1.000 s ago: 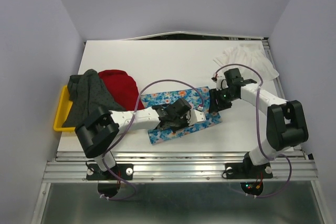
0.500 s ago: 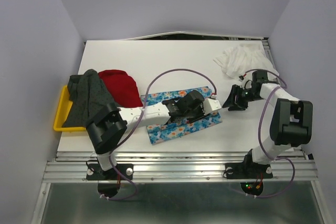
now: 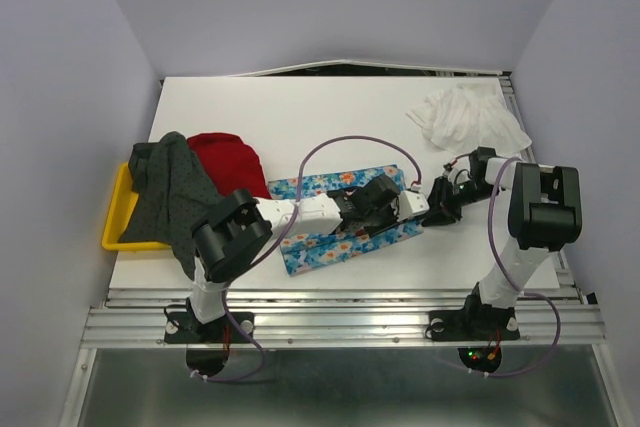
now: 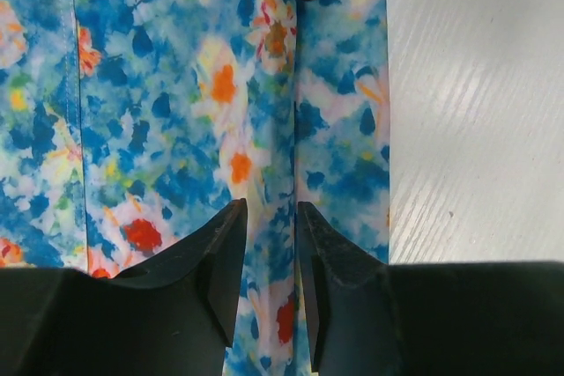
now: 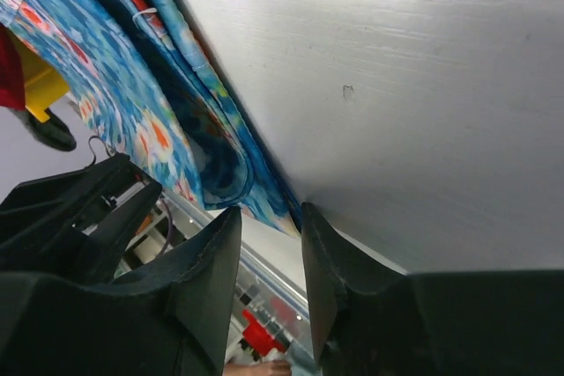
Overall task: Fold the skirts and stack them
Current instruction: Fold the skirt
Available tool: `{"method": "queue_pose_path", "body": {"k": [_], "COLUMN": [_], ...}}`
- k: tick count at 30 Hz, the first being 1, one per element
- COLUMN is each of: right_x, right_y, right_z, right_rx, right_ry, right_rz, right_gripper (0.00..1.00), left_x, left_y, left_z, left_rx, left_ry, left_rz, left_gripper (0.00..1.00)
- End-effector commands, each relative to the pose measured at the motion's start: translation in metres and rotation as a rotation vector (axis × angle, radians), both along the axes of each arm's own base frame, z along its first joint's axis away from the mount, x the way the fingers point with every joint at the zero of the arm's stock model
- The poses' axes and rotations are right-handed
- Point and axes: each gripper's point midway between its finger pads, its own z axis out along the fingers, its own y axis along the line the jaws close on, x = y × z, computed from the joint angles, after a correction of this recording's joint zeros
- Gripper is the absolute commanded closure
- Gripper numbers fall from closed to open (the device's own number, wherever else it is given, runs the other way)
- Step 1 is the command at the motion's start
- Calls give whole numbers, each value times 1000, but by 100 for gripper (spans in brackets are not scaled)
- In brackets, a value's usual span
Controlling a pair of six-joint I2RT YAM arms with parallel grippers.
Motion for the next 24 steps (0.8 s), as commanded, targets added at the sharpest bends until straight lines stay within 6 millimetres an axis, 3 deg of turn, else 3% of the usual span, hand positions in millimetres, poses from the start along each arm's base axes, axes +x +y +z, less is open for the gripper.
{"method": "queue_pose_path", "body": {"k": [1,4,8,10,14,18,21,22,24], "right_x": [-2,-5,-7,-8,-9,-11,-12,-12,-13], "right_y": [-8,-10,-11,-11,-12,-10,-10,-10,-9], "right_z": [-17,-26,-32,-36,-38,-40,-43,-43,-44], "right_rx": [-58,-85,-91,-93,-92,-83,-80,-79,-73], "right_ry": [39,50,71,82,82,87,95,94,98], "right_rz": [27,51,56,59,71,76,77,76,76], "right_gripper": [62,67,77,81,85,88,93,96,99], "left_x": [3,6,4,3,3,3,2,2,2], "left_y": [-22,-22,-23,-23,-22,-23,-25,-25,-26], "left_z": [21,19,19,18,19,16,12,10,10], "left_rx": [-68,-64,-64,-58,-52,-45,-39,-37,-38], "left_ry": [-14,-16,-16,-14,-13,-10,-4,-2,-1], "left_rz": [-14,-9,-27,-30,-33,-39,-47,-48,-49], "left_gripper": [62,69,87,88,62,60,72,81,89]}}
